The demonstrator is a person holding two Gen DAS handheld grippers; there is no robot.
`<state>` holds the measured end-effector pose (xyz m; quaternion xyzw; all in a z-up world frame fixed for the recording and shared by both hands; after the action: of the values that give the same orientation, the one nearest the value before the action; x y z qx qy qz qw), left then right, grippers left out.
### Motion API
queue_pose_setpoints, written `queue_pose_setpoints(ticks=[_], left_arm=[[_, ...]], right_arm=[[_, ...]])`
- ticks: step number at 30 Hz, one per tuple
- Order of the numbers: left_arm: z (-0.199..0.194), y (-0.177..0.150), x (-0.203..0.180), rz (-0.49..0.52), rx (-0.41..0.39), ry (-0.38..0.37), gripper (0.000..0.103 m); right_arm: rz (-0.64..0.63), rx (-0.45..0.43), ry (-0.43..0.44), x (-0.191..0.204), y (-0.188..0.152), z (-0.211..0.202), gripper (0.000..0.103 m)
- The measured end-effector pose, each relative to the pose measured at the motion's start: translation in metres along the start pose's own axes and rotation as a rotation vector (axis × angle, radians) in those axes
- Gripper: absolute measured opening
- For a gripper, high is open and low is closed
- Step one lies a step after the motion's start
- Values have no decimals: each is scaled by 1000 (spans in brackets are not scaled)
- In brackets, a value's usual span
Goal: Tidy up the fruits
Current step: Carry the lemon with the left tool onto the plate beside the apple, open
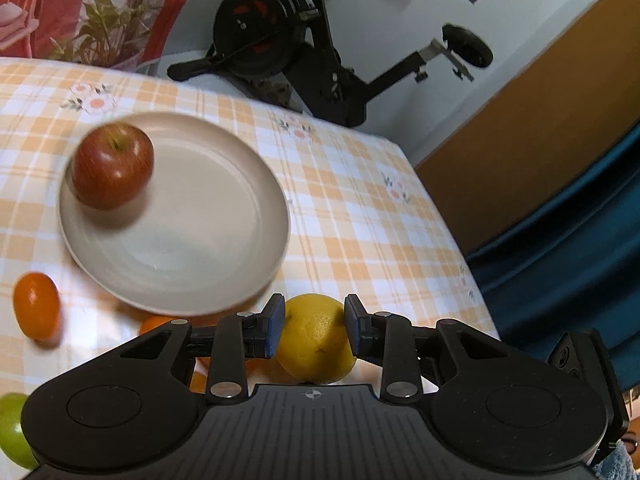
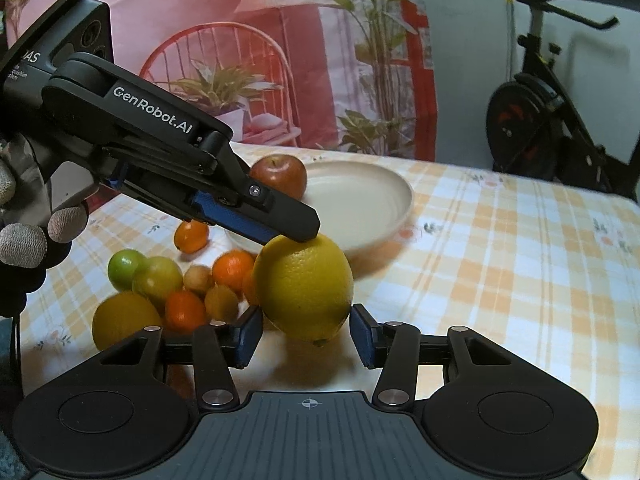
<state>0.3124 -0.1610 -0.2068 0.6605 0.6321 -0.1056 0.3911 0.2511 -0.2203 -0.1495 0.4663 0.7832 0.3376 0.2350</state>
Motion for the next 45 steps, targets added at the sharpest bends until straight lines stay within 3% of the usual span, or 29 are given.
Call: queue_pose_setpoints(ticks=[8,15,24,34,45], left_arm=[[-25,35,8,-26,-86,-3,33],[-32,60,36,-101,-138,26,33],[-29,66,84,-211,-141,62,33],[-37,82,101,-253,-192,75,33],[-32,88,111,-240,-207,125,33]], right_arm=[[-77,3,31,-1,45,20,44],[-163,65,98,7,79,60,44],[-268,199,159,30,83,116,44],[-251,214,196,34,99,141,44],[-256,226,160,34,102,160,44]])
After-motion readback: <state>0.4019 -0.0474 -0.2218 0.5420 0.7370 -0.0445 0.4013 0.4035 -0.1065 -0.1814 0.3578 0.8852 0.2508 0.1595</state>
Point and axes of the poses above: each gripper's, at about its wrist camera, not at the fingertips, and z roughly the way its jaws point, x to its left, y to its top, the point moved 8 cm from there along z, roughly the way its jaws point, and after that the axes turned 14 degrees about -z, right-handed, at the moved point
